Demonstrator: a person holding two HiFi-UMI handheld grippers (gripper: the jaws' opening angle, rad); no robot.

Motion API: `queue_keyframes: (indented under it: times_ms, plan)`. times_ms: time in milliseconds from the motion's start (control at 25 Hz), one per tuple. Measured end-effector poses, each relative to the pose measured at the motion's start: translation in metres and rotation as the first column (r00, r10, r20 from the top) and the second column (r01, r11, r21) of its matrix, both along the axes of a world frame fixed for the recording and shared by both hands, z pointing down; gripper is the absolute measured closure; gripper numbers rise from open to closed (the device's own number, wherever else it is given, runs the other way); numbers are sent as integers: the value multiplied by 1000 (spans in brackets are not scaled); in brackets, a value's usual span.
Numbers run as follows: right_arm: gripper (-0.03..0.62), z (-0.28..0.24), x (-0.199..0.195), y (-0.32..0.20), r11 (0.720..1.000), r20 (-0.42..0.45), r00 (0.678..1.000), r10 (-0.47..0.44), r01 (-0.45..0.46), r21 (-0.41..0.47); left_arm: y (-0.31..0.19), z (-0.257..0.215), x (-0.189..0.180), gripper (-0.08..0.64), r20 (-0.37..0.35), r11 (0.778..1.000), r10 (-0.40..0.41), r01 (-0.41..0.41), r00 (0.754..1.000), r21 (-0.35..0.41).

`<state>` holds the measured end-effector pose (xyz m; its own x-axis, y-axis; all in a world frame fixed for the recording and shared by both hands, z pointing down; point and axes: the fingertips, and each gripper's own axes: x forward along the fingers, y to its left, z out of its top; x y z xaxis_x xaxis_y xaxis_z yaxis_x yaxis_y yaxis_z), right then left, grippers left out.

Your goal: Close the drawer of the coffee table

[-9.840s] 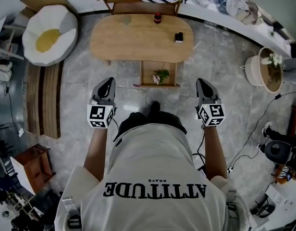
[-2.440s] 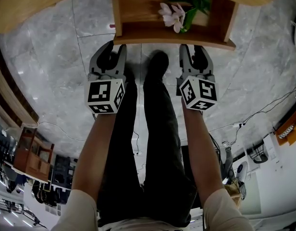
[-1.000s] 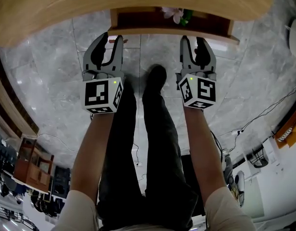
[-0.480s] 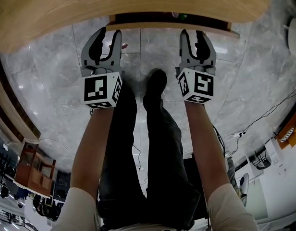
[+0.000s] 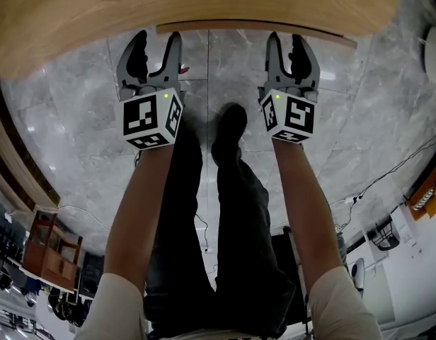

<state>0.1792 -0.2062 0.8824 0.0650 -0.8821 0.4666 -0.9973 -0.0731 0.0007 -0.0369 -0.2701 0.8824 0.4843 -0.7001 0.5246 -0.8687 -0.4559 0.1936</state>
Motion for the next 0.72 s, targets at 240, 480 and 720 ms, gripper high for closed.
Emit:
queue_keyframes:
  times_ms: [240, 480, 720]
  plan:
    - [439, -1, 5, -10, 999, -42, 999, 26, -25, 26, -7, -4, 10, 396, 49, 999, -8, 5, 999, 49]
    - [445, 0, 9, -21, 999, -58, 998, 14, -11, 48, -16, -4, 17, 428, 53, 998, -28, 25, 998, 57]
    - [471, 0, 13, -28, 997, -57, 998, 37, -33, 64, -23, -4, 18, 430, 69, 996, -72, 68, 995, 66]
